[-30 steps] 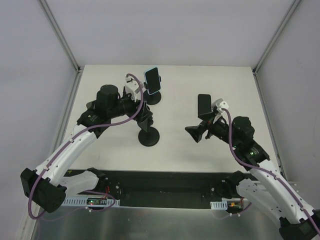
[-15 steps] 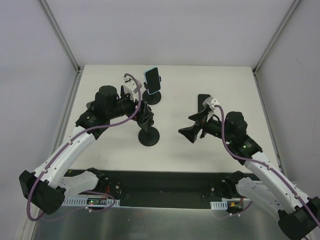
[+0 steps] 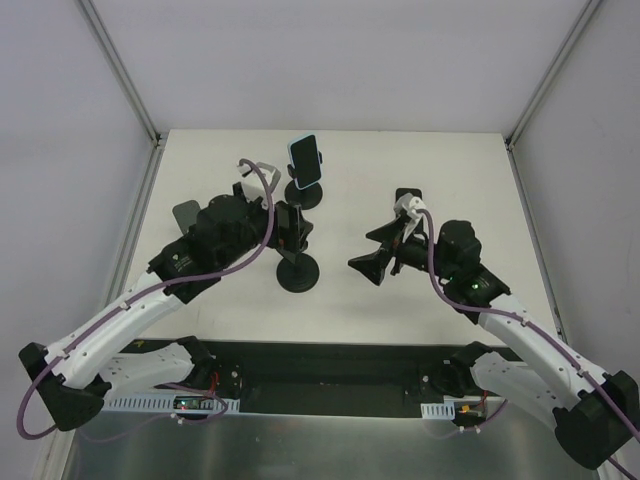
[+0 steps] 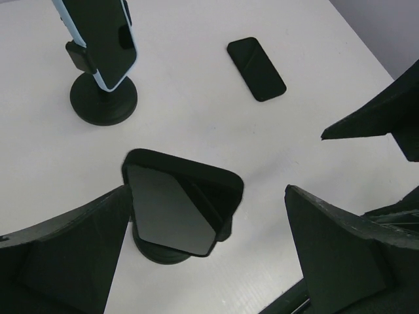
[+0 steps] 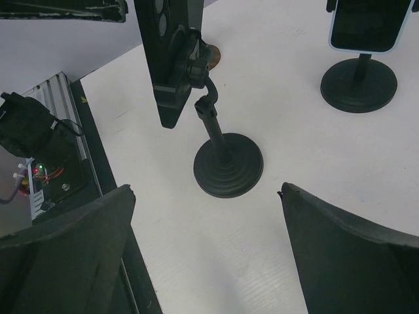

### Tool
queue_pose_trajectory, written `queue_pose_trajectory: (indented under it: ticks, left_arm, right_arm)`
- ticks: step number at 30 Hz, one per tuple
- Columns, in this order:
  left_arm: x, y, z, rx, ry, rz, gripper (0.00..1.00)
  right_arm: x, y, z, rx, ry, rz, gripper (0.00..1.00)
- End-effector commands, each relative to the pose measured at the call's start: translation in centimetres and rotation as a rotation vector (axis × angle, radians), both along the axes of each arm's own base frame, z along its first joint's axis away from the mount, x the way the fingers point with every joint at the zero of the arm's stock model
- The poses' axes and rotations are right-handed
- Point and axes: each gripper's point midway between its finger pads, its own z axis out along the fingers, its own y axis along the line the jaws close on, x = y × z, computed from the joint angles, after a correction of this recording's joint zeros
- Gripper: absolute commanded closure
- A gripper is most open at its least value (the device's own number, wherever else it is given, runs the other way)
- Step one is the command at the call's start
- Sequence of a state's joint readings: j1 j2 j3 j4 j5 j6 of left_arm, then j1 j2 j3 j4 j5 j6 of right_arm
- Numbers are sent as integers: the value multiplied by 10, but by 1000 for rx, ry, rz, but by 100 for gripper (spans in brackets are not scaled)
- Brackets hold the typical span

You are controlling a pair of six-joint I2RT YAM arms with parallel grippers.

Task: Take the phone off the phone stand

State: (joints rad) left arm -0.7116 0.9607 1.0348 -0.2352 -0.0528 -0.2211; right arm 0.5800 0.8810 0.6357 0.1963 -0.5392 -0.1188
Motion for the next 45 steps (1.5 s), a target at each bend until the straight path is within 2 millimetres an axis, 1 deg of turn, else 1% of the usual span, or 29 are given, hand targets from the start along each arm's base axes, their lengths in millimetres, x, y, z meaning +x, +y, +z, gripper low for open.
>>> queue_pose_trajectory:
  ticks: [1,2,3,4,5,7,8,9,10,11,12,16,20,21,24,25,27,28,30,33,34,35,37,38,39,41,42,43,45]
  left_arm:
    - [5,19,9,38,-30,316,1]
    - [6,22,9,41,-34,367,1]
    - [6,22,9,57,-42,392,1]
    - [6,21,13,60,-54,416,1]
    - [6,21,10,103,-70,461,1]
    - [10,14,12,133,-85,500,1]
    - [7,12,13,158,-105,521,1]
    - [8,12,15,177,-123,548,1]
    - [10,8,14,206,-138,569,1]
    - [12,12,16,227,-161,616,1]
    - [12,9,17,233,-167,619,2]
    - [15,-2,4,231,-145,632,7]
    - [18,3,2,249,-167,687,16]
    - [18,4,0,255,-169,695,22]
    - [19,4,-5,271,-169,700,29]
    - [20,2,-9,275,-162,693,35]
    - [21,2,-17,273,-141,681,41]
    - [20,1,-20,262,-125,669,46]
    - [21,1,-30,230,-76,643,51]
    - [21,1,-34,214,-41,607,62]
    - [21,0,-34,216,-38,595,65]
    - [20,-4,-36,228,-33,560,71]
    - [18,-9,-36,225,-30,518,75]
    - [17,-10,-35,226,-36,499,79]
    - [16,-17,-37,209,-28,463,81]
    - [13,-19,-32,183,-37,425,83]
    - [10,-24,-38,181,-27,388,85]
    - [9,-26,-29,140,-40,373,87]
    - [5,-28,-29,128,-47,331,91]
  right_arm:
    - [5,3,12,46,-88,-4,4]
    - [4,2,5,43,-82,-9,4]
    - [5,2,3,43,-83,-14,4]
    - [5,1,1,42,-81,-20,4]
    - [5,1,-4,41,-78,-18,4]
    - [4,2,-8,40,-76,-17,4]
    - [4,2,-10,39,-75,-17,4]
    - [4,1,-16,33,-66,-23,4]
    - [4,1,-15,38,-75,-25,4]
    - [4,1,-17,38,-73,-26,4]
    - [5,0,-20,37,-71,-32,4]
    - [5,1,-22,44,-75,-31,4]
    - [5,3,-27,42,-74,-24,4]
    - [5,4,-27,43,-72,-21,4]
    - [5,7,-29,47,-75,-7,4]
    - [5,9,-27,51,-81,-2,4]
    - [4,13,-29,49,-78,13,4]
    - [4,15,-27,52,-86,19,4]
    - [3,19,-29,45,-89,33,4]
    - [3,25,-30,35,-102,42,4]
    - [4,29,-31,36,-110,49,4]
    - [4,31,-30,38,-121,54,4]
    - [6,38,-30,40,-133,65,4]
    - [7,40,-29,42,-136,68,4]
    - [8,43,-27,46,-139,72,4]
    - [10,51,-26,56,-150,83,4]
    - [11,53,-25,59,-155,84,4]
    - [13,59,-22,69,-167,91,4]
    - [17,64,-20,74,-180,82,4]
